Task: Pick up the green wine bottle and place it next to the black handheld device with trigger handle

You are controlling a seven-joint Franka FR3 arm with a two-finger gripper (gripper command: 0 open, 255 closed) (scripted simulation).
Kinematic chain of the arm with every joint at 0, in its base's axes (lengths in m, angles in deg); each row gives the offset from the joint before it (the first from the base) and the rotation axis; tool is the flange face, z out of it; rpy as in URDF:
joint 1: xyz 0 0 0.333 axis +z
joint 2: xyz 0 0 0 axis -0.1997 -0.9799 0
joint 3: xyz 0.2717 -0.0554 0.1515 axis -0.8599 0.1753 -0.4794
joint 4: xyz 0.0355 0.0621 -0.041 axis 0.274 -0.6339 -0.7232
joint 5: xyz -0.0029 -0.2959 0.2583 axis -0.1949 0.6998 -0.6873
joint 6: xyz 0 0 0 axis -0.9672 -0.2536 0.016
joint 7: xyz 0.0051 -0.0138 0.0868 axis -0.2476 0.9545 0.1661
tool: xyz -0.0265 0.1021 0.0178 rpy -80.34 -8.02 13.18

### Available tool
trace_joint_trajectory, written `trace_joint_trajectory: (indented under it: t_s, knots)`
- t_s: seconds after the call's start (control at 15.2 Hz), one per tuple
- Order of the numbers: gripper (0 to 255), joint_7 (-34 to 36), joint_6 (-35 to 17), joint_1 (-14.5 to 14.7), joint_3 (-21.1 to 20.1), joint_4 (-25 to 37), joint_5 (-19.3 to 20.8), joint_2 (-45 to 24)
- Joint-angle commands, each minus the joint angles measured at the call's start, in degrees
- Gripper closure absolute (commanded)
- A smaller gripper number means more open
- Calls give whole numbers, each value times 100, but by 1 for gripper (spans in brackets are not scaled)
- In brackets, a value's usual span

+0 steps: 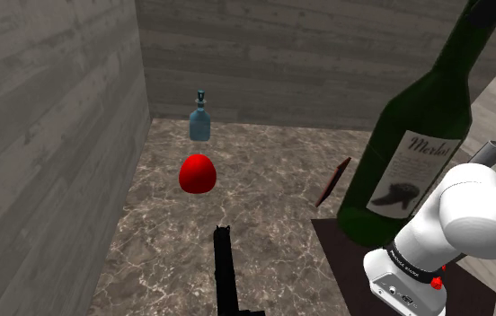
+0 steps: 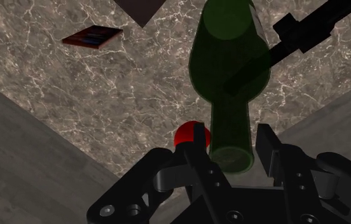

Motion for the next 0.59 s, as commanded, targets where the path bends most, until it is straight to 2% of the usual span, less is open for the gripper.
trace_joint_trajectory:
  t_s: [0.0, 0.53]
  knots:
    - [255, -31, -135, 45, 35, -291, -32, 161]
    - [255, -97, -681, 182, 58, -1319, -153, 651]
